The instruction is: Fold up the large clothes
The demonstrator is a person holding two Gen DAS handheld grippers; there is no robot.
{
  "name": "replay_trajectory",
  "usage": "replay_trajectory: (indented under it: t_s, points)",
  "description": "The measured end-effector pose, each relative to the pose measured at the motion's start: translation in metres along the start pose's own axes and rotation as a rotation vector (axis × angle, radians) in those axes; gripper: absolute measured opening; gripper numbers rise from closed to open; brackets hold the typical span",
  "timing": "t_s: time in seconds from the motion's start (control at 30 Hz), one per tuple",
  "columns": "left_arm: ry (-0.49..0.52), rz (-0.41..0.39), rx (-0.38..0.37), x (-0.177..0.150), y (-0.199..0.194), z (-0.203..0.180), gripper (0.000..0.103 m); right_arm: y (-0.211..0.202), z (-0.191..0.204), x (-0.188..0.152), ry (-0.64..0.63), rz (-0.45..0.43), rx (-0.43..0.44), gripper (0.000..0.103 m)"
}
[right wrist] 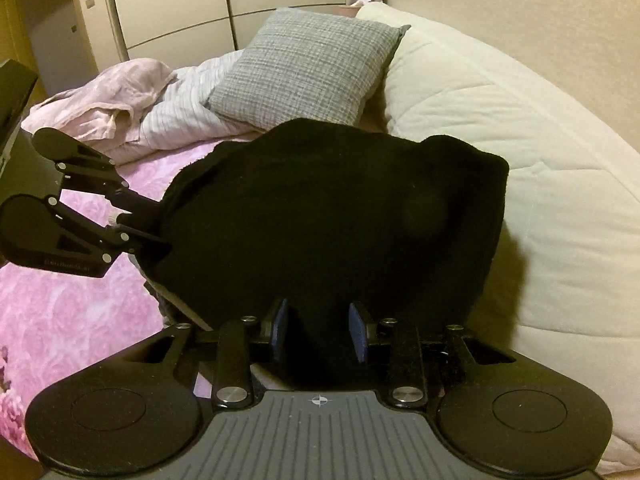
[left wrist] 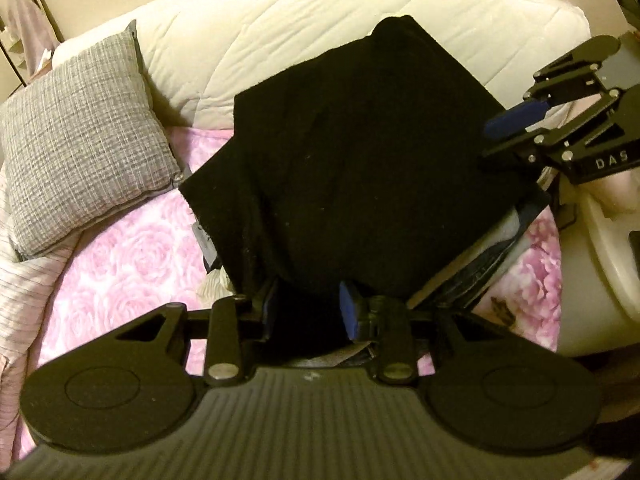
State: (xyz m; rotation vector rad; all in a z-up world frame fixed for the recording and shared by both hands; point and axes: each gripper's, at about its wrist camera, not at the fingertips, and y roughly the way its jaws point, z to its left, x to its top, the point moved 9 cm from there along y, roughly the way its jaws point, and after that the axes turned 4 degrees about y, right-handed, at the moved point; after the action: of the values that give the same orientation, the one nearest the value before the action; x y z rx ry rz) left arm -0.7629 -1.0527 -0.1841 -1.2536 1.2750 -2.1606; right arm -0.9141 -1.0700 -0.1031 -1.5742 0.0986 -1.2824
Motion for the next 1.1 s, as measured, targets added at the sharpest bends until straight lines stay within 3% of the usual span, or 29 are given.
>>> replay_trajectory:
  t_s: [0.1,0.37,0.5,0.6,0.73,0.83,1.0,1.1]
  points:
    - [0.002,0.018,0.007,0.001,-0.004,-0.002,0.028,0.003,0.005,-0.004,-0.027,-0.016,-0.008,0.030]
    - [-0.011,0.055,0.036,0.008,-0.010,0.003,0.030,-0.004,0.003,0.011,-0.031,0.048,0.011,0.034]
    - [-0.068,0.037,0.079,0.004,-0.035,0.006,0.062,-0.033,0.008,0.017,-0.020,-0.006,-0.012,0.042]
    - [-0.141,0.037,0.092,-0.006,-0.058,0.005,0.070,-0.056,0.008,0.010,0.049,-0.037,-0.055,0.066]
    - [-0.291,0.036,0.083,-0.027,-0.087,0.004,0.090,-0.083,0.013,-0.010,0.165,-0.044,-0.133,0.074]
    - [-0.380,-0.020,0.094,-0.040,-0.109,0.005,0.102,-0.105,0.019,-0.023,0.281,-0.050,-0.183,0.084]
    - [-0.427,-0.086,0.098,-0.058,-0.142,-0.001,0.102,-0.138,0.038,-0.039,0.444,-0.063,-0.259,0.086]
    - [-0.451,-0.110,0.113,-0.072,-0.162,-0.004,0.102,-0.156,0.054,-0.046,0.480,-0.056,-0.305,0.086]
